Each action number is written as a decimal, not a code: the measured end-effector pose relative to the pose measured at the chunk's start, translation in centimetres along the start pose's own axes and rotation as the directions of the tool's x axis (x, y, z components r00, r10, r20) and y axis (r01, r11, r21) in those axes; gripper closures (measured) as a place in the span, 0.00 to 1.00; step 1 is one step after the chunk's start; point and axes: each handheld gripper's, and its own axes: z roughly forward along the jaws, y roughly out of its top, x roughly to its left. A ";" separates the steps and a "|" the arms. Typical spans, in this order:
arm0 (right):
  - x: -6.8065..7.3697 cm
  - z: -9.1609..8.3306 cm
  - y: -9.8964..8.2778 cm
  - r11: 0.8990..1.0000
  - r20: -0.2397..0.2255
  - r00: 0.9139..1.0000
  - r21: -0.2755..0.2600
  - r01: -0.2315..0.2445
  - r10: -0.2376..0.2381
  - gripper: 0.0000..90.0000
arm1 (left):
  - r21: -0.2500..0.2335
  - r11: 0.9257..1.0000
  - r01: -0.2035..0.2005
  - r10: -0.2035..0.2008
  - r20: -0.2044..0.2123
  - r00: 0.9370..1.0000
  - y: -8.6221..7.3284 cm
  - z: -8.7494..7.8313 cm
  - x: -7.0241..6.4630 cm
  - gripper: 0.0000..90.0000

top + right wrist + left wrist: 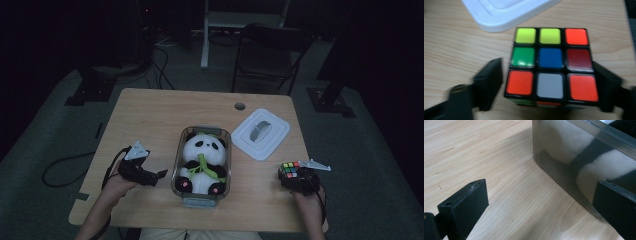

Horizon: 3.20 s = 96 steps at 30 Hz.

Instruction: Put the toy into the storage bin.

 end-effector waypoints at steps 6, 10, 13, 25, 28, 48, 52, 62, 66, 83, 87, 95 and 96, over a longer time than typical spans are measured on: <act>-0.1 -0.2 0.2 0.999 0.043 0.998 0.034 0.040 -0.042 0.37 | 0.005 1.000 0.000 0.000 0.003 1.000 -0.1 0.2 -0.1 0.01; -0.2 -0.3 0.4 0.999 0.029 0.999 0.036 0.034 -0.035 0.38 | 0.003 1.000 0.002 -0.002 0.001 1.000 0.0 0.2 0.0 0.01; -0.3 -0.6 0.5 0.999 0.028 0.999 0.031 0.036 -0.037 0.38 | -0.003 1.000 0.006 -0.006 -0.002 1.000 0.0 0.0 0.1 0.01; 0.7 -4.0 2.8 0.996 -0.079 0.994 -0.051 0.068 -0.072 0.38 | -0.001 1.000 0.007 -0.007 -0.002 1.000 0.0 -0.1 0.0 0.01; 1.8 -4.9 3.9 0.992 -0.130 0.985 -0.072 0.105 -0.113 0.38 | 0.000 1.000 0.006 -0.006 -0.001 1.000 0.0 -0.1 0.0 0.01; 10.7 -8.3 9.3 0.927 -0.371 0.852 -0.223 0.303 -0.368 0.37 | 0.006 1.000 -0.009 0.009 0.001 1.000 0.2 -0.2 -0.2 0.01; 12.4 -8.6 9.8 0.911 -0.407 0.818 -0.248 0.329 -0.406 0.38 | 0.001 1.000 -0.009 0.009 -0.001 1.000 0.3 -0.3 -0.1 0.01; 19.2 -6.8 10.1 0.852 -0.534 0.669 -0.250 0.460 -0.517 0.38 | -0.005 1.000 -0.015 0.015 -0.002 1.000 0.9 -0.8 -0.3 0.01; 21.3 -5.8 9.3 0.829 -0.591 0.602 -0.233 0.509 -0.536 0.37 | -0.010 1.000 -0.021 0.021 0.007 1.000 1.3 -1.3 -0.8 0.05; 22.1 -3.9 8.8 0.840 -0.671 0.565 -0.167 0.516 -0.480 0.19 | -0.062 0.993 -0.099 0.101 0.046 0.994 4.2 -2.4 -3.7 0.05; 21.7 -4.5 9.3 0.852 -0.670 0.573 -0.180 0.492 -0.472 0.18 | -0.082 0.991 -0.107 0.113 0.071 0.991 5.0 -2.7 -4.5 0.05; 20.5 -6.0 9.9 0.876 -0.622 0.628 -0.226 0.427 -0.467 0.66 | -0.121 0.983 -0.141 0.156 0.122 0.980 6.1 -3.4 -6.7 0.19; 20.5 -6.3 9.8 0.872 -0.614 0.630 -0.235 0.429 -0.475 0.77 | -0.129 0.978 -0.161 0.180 0.146 0.973 6.1 -3.5 -7.0 0.22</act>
